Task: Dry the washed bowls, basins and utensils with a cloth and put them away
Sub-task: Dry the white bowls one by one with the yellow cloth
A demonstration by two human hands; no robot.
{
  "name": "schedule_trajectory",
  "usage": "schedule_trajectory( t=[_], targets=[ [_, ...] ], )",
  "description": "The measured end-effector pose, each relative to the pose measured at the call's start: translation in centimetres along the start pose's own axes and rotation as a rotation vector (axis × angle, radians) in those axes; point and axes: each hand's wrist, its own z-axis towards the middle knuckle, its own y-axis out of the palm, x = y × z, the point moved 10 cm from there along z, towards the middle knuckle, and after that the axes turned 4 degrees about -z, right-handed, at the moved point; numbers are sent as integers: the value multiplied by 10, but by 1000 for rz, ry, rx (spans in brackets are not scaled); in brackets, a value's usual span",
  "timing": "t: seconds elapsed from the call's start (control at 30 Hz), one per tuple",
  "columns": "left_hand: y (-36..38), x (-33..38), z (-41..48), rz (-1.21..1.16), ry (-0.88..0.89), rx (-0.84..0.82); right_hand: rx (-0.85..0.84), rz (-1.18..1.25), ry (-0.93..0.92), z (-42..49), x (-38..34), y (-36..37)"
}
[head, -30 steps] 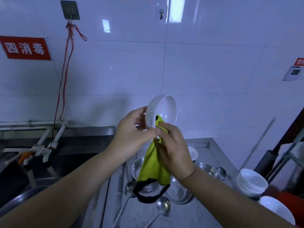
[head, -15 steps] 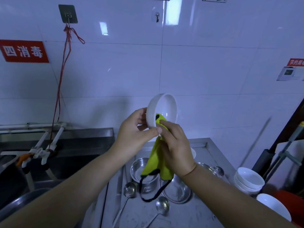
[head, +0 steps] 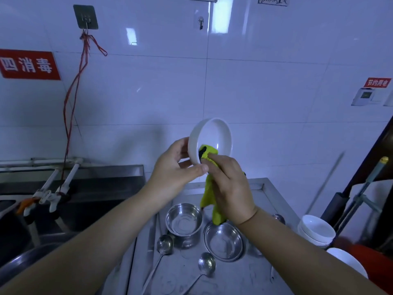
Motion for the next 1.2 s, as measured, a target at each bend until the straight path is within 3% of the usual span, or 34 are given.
schedule_trajectory(
  t=[0.13, 0.37, 0.5, 0.67, 0.77, 0.97, 1.07, 1.2],
  targets=[
    [5, 8, 0, 42, 20, -34, -24, 36, 10, -6, -2, 0],
    [-7, 15, 19, 209, -142, -178, -234, -98, -432, -14, -1, 6],
    [-2, -2, 10, -2, -127, -74, -148, -108, -217, -6, 5, -3],
    [13, -10, -2, -48, -90, -5, -98, -77, -41, -14, 1, -10],
    [14, 0, 2, 77, -71, -45, -106, -64, -40, -19, -1, -12],
    [15, 0, 19, 177, -223, -293, -293, -149, -348, -34, 7, -8],
    [13, -18, 13, -13, -270, -188, -257, -156, -212, -29, 13, -10],
    [14, -29, 4, -71, -271, -118, -271, -112, -103, -29, 5, -10]
  ],
)
